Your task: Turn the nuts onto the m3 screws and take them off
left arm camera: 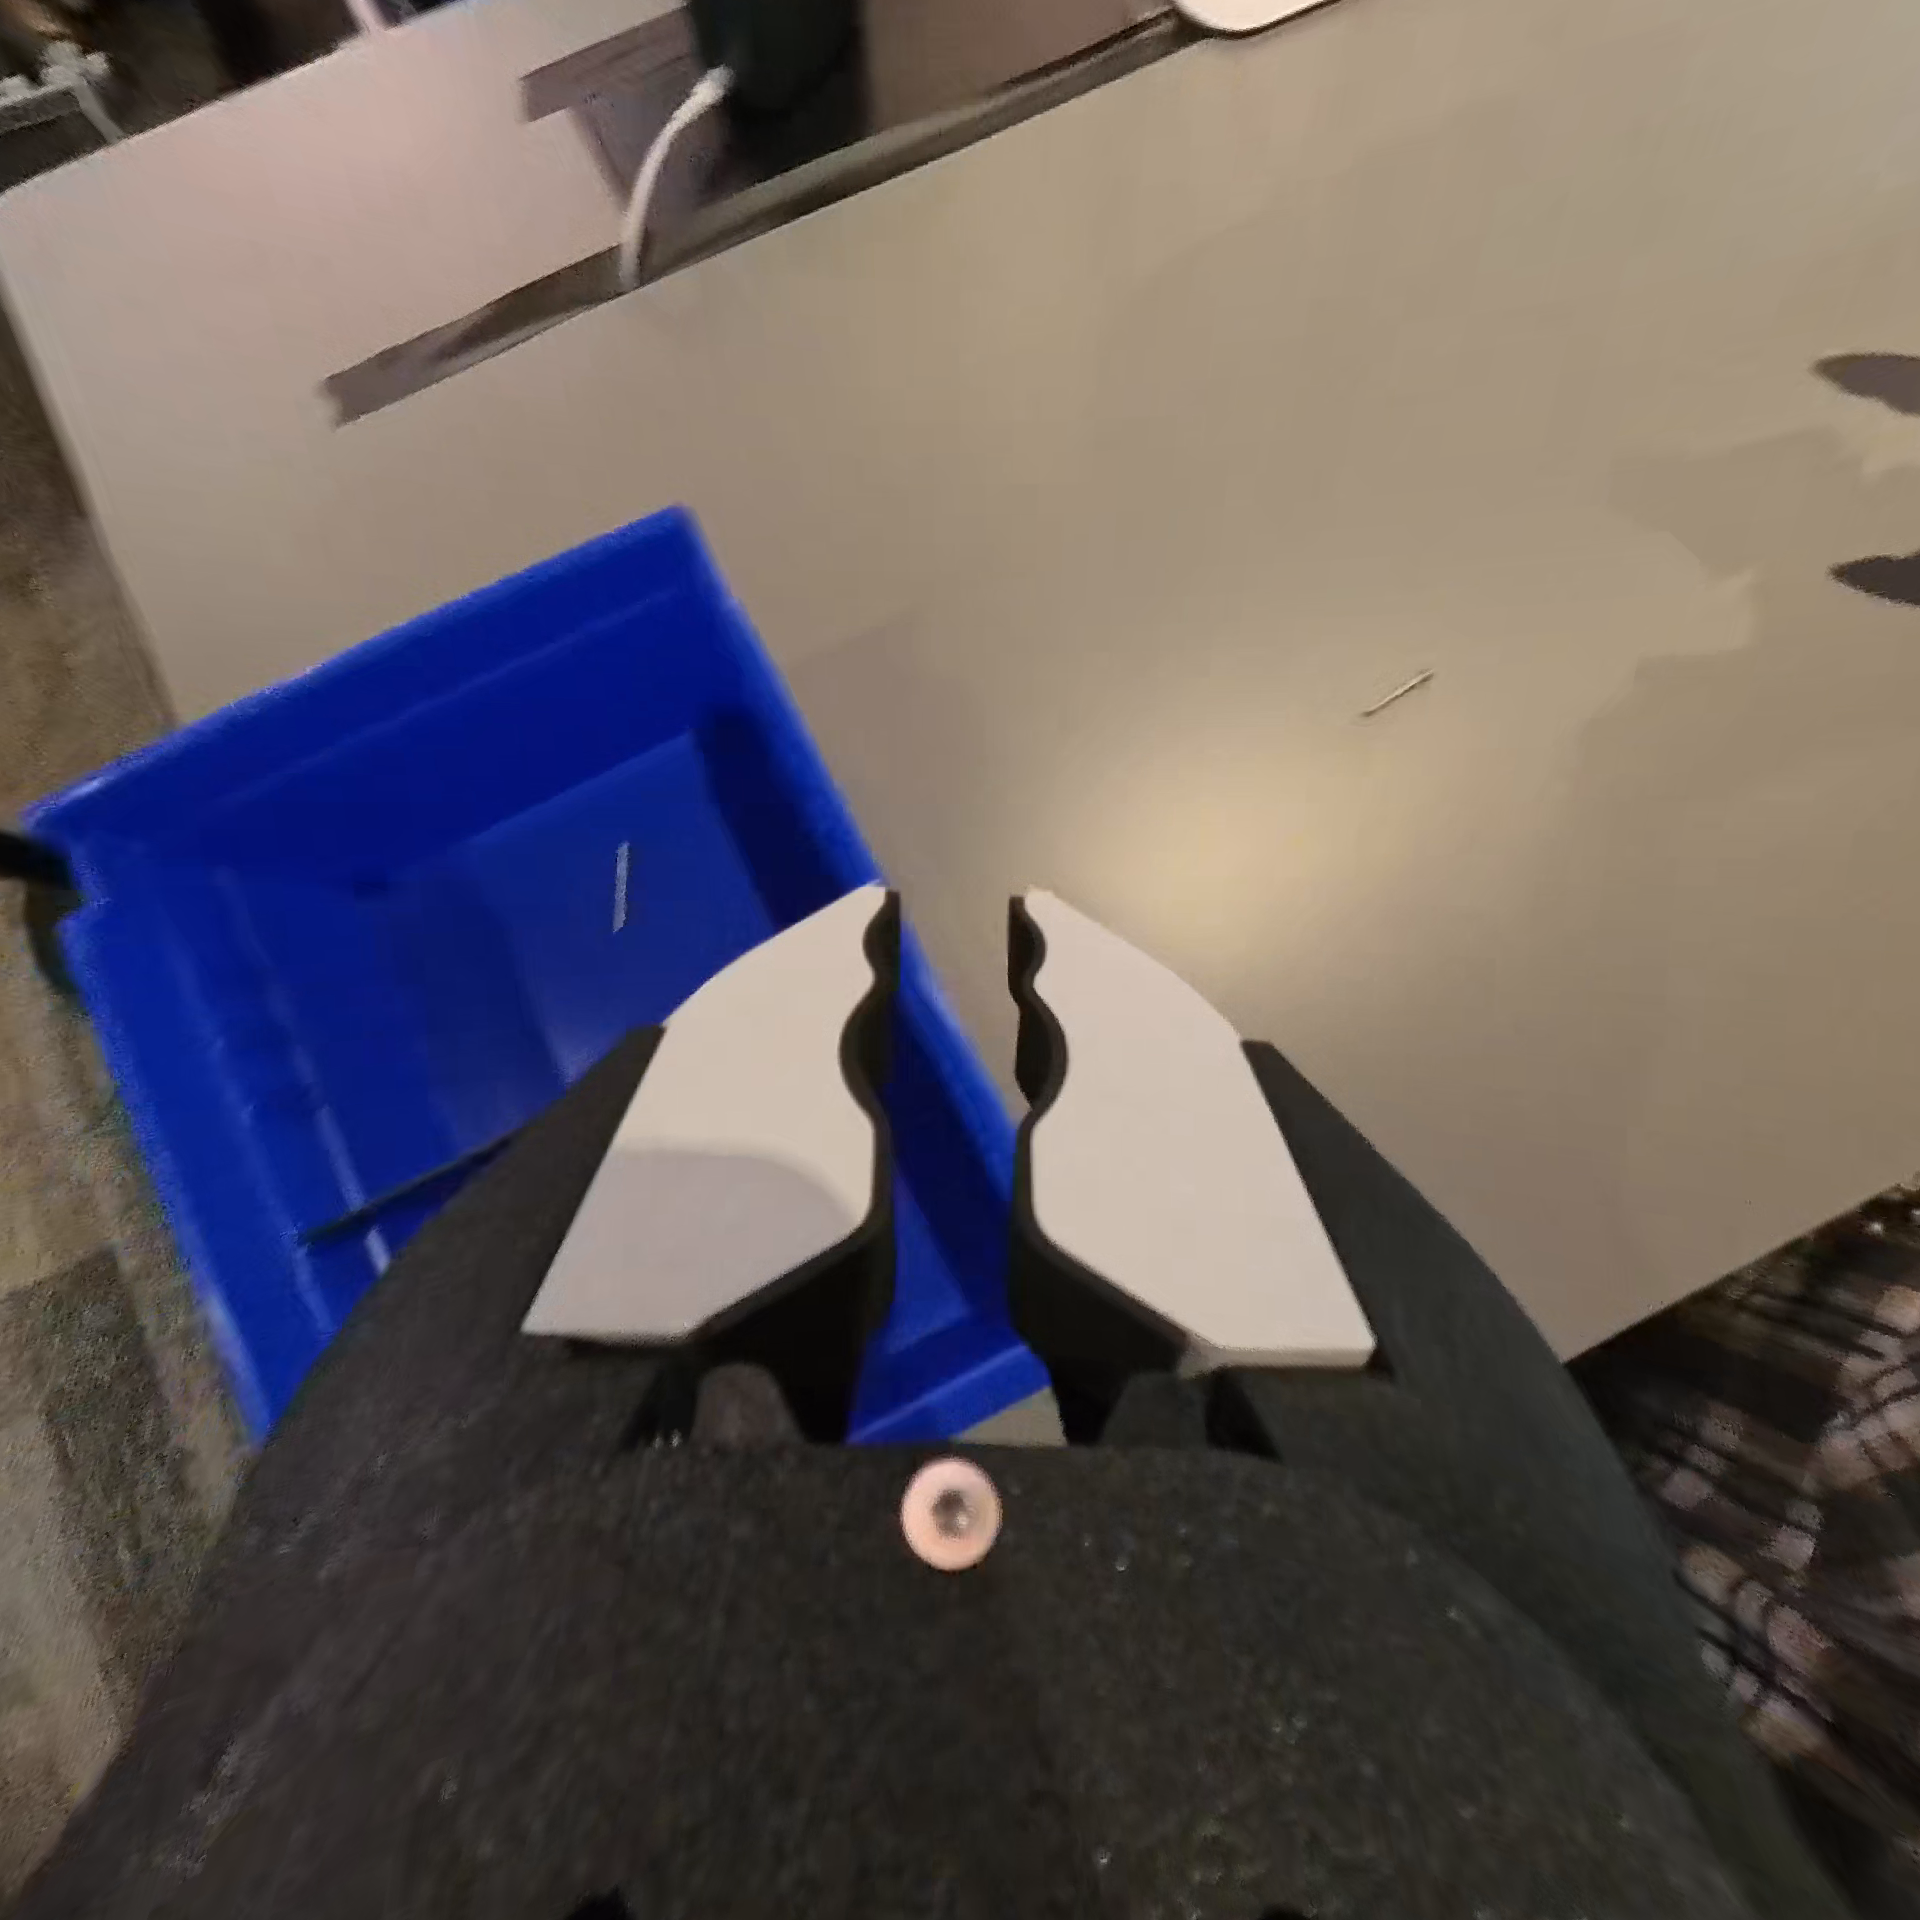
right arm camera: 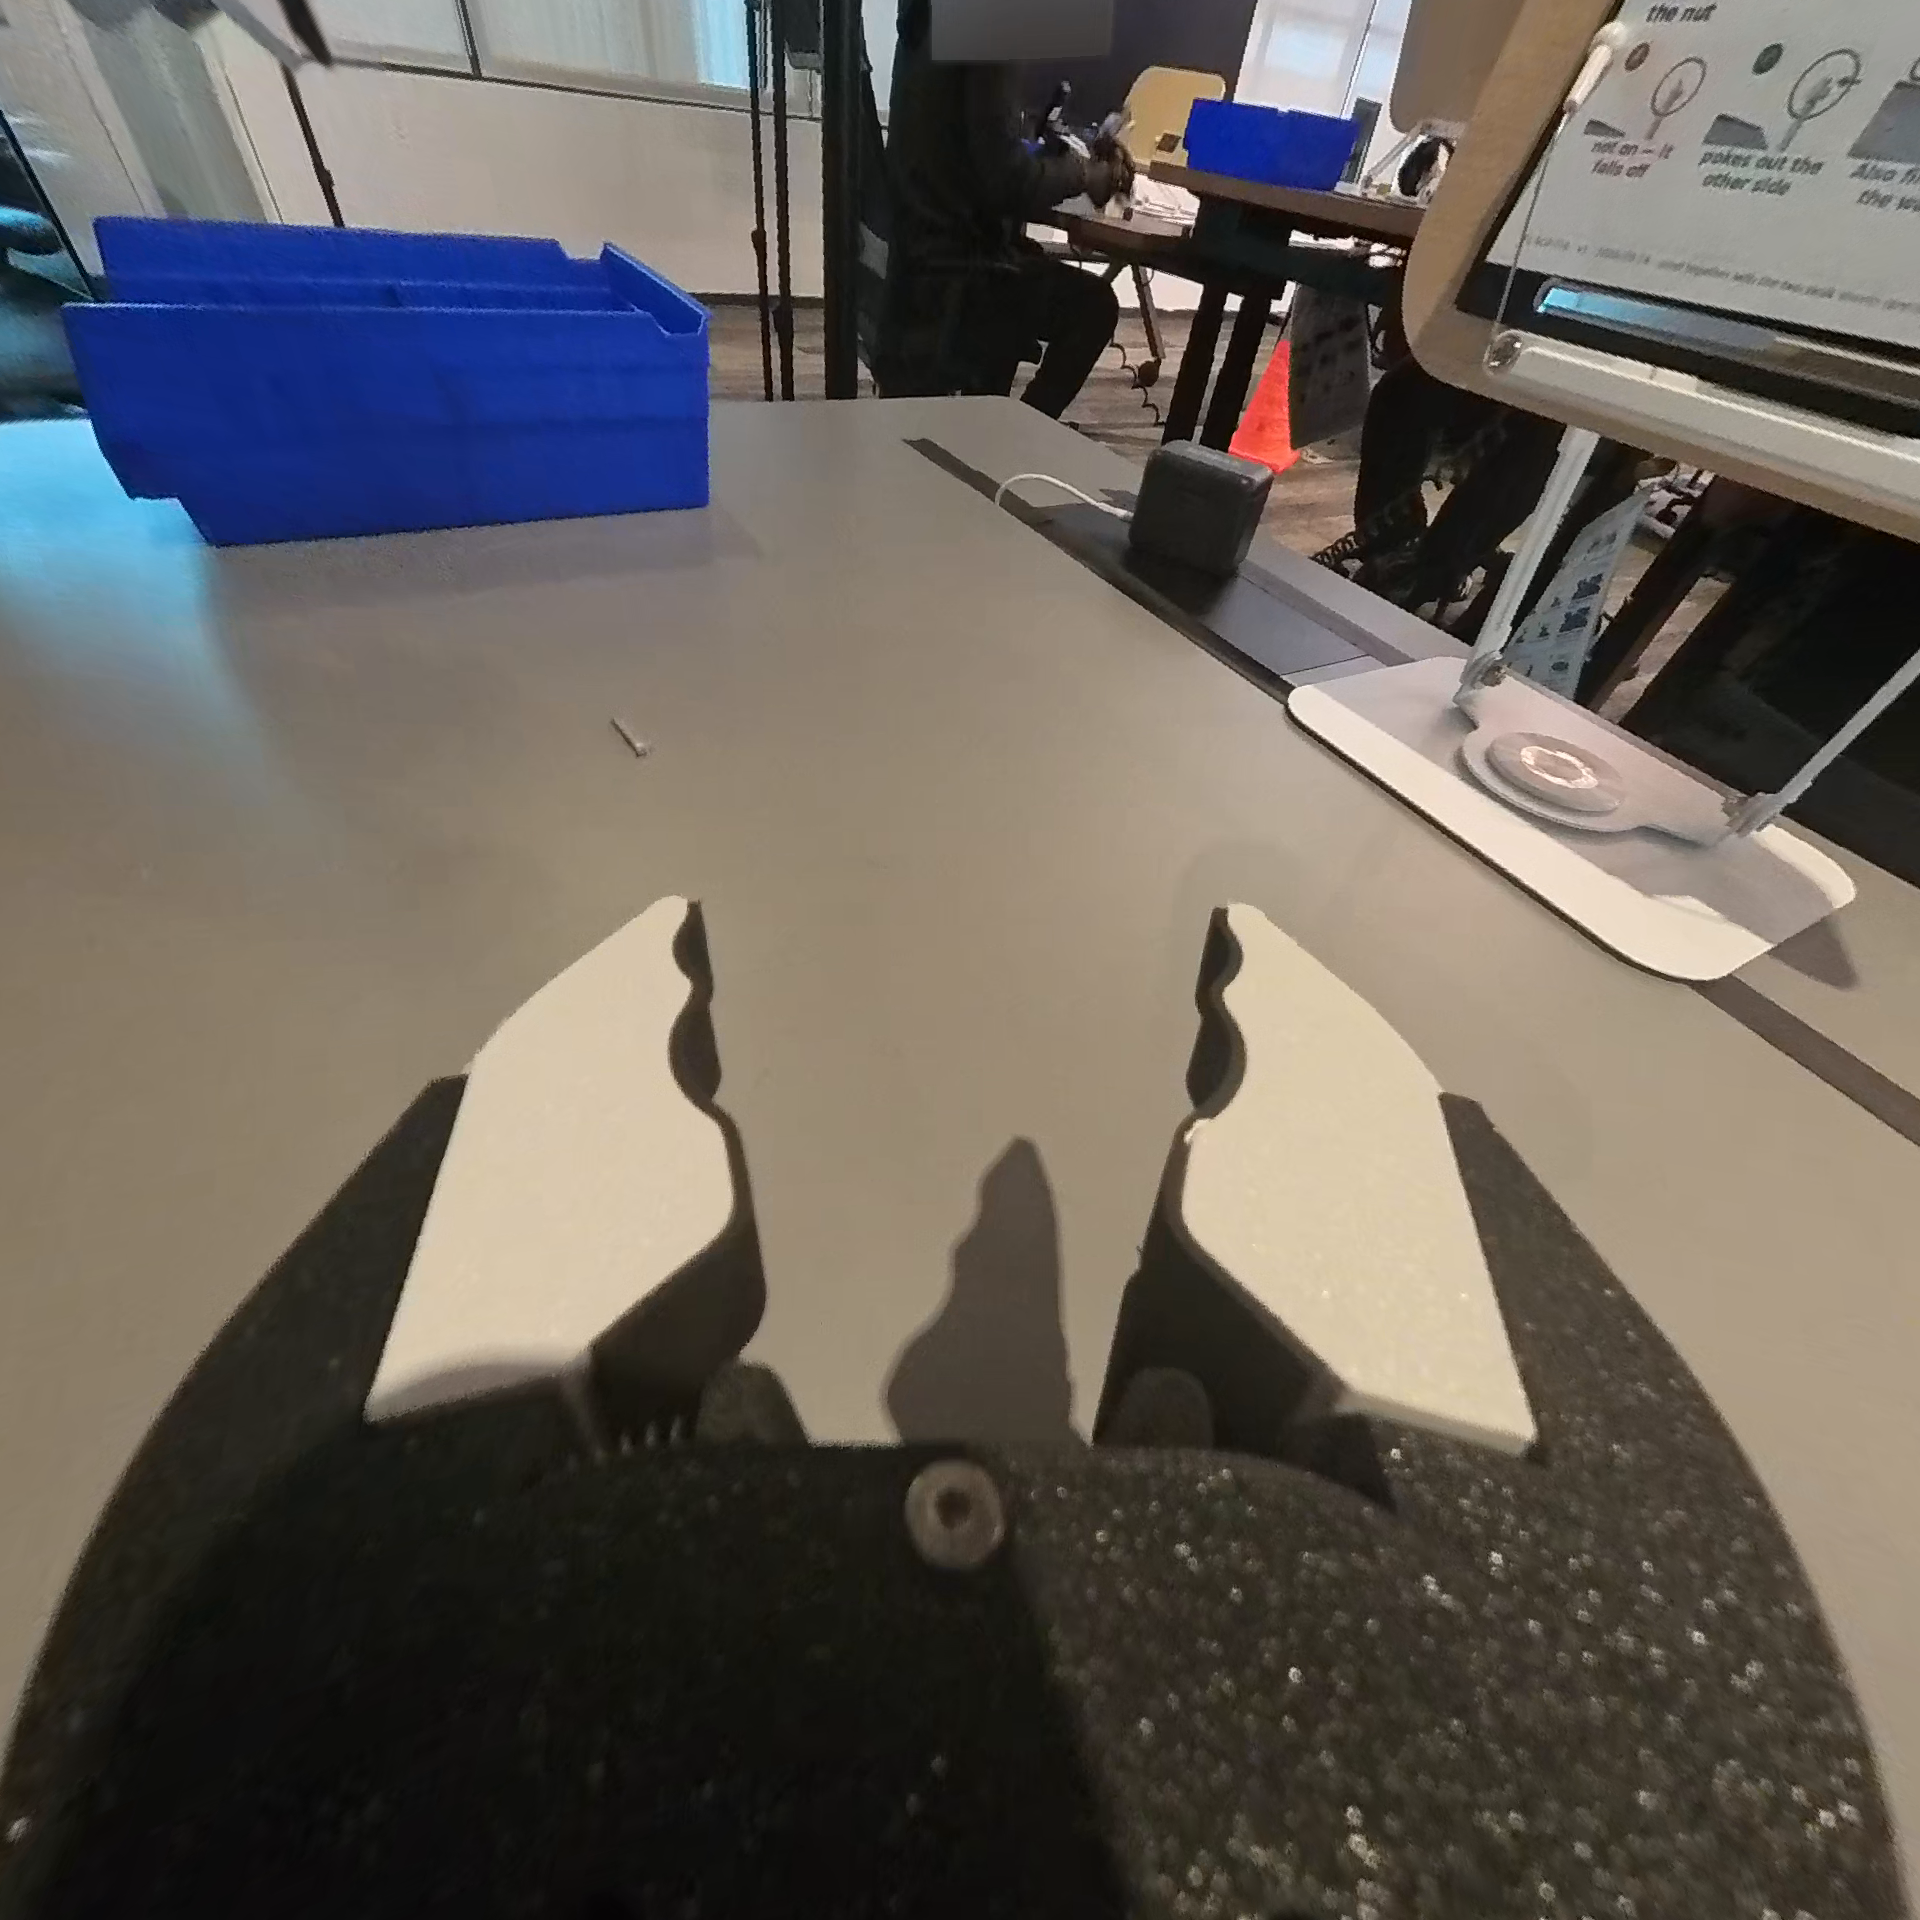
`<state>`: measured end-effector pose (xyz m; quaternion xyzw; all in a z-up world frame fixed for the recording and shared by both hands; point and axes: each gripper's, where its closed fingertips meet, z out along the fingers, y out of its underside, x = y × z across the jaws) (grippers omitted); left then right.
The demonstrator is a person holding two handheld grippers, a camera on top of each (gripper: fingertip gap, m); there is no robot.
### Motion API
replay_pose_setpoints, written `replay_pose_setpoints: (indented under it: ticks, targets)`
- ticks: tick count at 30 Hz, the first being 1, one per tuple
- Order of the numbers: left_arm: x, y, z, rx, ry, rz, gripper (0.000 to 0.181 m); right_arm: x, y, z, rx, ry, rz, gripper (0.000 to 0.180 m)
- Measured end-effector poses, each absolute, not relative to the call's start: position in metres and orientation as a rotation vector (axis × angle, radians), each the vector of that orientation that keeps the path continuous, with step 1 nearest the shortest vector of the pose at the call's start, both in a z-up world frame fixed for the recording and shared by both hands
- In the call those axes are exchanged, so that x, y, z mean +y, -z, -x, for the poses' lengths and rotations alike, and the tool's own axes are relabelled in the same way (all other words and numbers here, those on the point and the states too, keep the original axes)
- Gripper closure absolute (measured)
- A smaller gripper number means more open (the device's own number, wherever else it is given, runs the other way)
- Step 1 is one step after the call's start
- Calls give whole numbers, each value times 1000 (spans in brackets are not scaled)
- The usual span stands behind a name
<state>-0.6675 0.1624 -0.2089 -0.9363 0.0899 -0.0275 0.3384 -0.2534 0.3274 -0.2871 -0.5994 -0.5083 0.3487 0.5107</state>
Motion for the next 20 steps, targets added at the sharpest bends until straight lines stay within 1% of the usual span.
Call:
replay_pose_setpoints:
  ticks: [5,10,15,20]
  targets:
    - [130,216,714,90,31,2460,161,328,288,254,-1221,-840,1446,90]
    - [110,247,748,34,-25,2527,163,328,287,254,-1217,-842,1447,90]
    - [96,297,777,131,-117,2625,163,327,287,254,-1219,-841,1441,90]
    - [87,330,791,336,-161,2676,165,327,287,253,-1222,-844,1439,90]
